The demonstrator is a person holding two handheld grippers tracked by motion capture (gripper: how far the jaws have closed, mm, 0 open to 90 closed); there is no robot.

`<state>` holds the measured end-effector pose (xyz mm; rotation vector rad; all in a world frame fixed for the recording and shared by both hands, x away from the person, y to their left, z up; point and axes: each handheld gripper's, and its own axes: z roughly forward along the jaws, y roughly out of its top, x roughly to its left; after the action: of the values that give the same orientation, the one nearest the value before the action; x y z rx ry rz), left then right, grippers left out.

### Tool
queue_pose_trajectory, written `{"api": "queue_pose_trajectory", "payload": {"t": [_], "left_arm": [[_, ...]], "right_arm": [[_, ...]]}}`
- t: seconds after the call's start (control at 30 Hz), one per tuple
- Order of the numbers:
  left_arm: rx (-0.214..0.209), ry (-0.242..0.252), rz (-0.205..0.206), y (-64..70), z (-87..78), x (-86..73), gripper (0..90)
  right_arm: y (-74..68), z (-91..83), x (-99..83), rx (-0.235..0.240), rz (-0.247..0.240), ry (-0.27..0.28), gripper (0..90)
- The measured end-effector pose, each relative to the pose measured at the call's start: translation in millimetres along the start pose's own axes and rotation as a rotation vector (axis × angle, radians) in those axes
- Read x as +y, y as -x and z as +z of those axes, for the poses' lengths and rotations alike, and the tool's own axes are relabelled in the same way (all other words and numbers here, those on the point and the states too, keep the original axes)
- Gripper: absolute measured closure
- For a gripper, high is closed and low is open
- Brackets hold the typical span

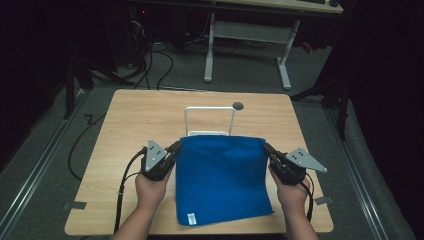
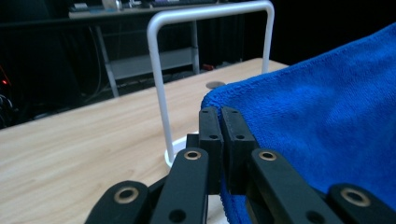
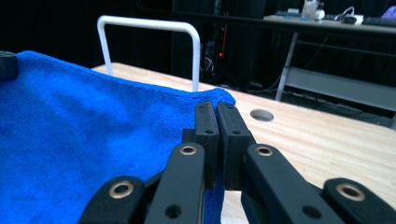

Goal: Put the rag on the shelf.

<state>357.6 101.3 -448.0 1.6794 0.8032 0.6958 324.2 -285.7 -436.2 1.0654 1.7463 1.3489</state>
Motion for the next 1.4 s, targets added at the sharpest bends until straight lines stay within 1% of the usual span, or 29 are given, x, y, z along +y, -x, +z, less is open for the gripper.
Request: {"api": "queue_pose_trajectory", "payload": {"t": [0.1, 0.17, 0.2, 0.3, 0.37, 0.77, 0.8, 0.93, 1.0, 1.03, 1.1, 1.2, 1.27, 1.33, 1.4], "left_arm": [[0.009, 0.025, 0.009, -0.4, -6.4, 5.1, 88.1], [0.007, 0.045, 0.002, -1.1, -10.2, 8.3, 88.1], [0.008, 0.052, 0.002, -1.2, -11.6, 9.5, 88.1], [0.011, 0.08, 0.007, -1.0, -17.1, 15.0, 88.1], [0.01, 0.096, 0.003, -1.1, -20.5, 18.3, 88.1], [0.012, 0.18, 0.012, -2.5, -41.8, 38.9, 88.2], [0.016, 0.19, 0.014, -2.5, -43.9, 40.9, 88.2], [0.019, 0.211, 0.02, -3.7, -47.2, 49.9, 88.2], [0.019, 0.231, 0.015, -4.8, -49.5, 55.1, 88.2], [0.019, 0.233, 0.017, -5.1, -49.8, 57.0, 88.3], [0.025, 0.237, 0.028, -5.7, -50.5, 62.8, 88.3], [0.032, 0.254, 0.039, -7.5, -52.7, 72.8, 88.3], [0.037, 0.262, 0.043, -9.3, -52.9, 76.7, 88.3], [0.042, 0.264, 0.039, -12.5, -51.4, 79.4, 88.3], [0.048, 0.262, 0.032, -16.8, -48.9, 80.9, 88.4]], "right_arm": [[-3.1, -2.7, 3.8, 0.001, 0.002, 0.025, 88.3], [-5.4, -4.8, 6.7, 0.003, 0.001, 0.043, 88.3], [-7.1, -6.1, 8.6, 0.007, 0.001, 0.055, 88.3], [-9.3, -8.3, 11.3, 0.01, 0.003, 0.068, 88.2], [-11.4, -11.0, 14.7, 0.012, -0.002, 0.088, 88.2], [-17.9, -25.7, 33.3, 0.021, -0.01, 0.172, 88.3], [-17.6, -26.9, 34.8, 0.02, -0.016, 0.178, 88.3], [-18.2, -33.2, 45.9, 0.017, -0.012, 0.216, 88.3], [-18.9, -35.1, 52.6, 0.013, -0.025, 0.235, 88.3], [-19.3, -36.4, 58.1, 0.013, -0.029, 0.251, 88.3], [-20.9, -36.8, 63.5, 0.01, -0.035, 0.265, 88.3], [-24.0, -35.8, 71.7, 0.005, -0.052, 0.276, 88.4], [-24.3, -34.8, 78.8, 0.0, -0.062, 0.286, 88.4], [-23.9, -32.8, 83.4, -0.004, -0.064, 0.29, 88.4], [-21.9, -28.2, 88.3, -0.007, -0.071, 0.283, 88.4]]}}
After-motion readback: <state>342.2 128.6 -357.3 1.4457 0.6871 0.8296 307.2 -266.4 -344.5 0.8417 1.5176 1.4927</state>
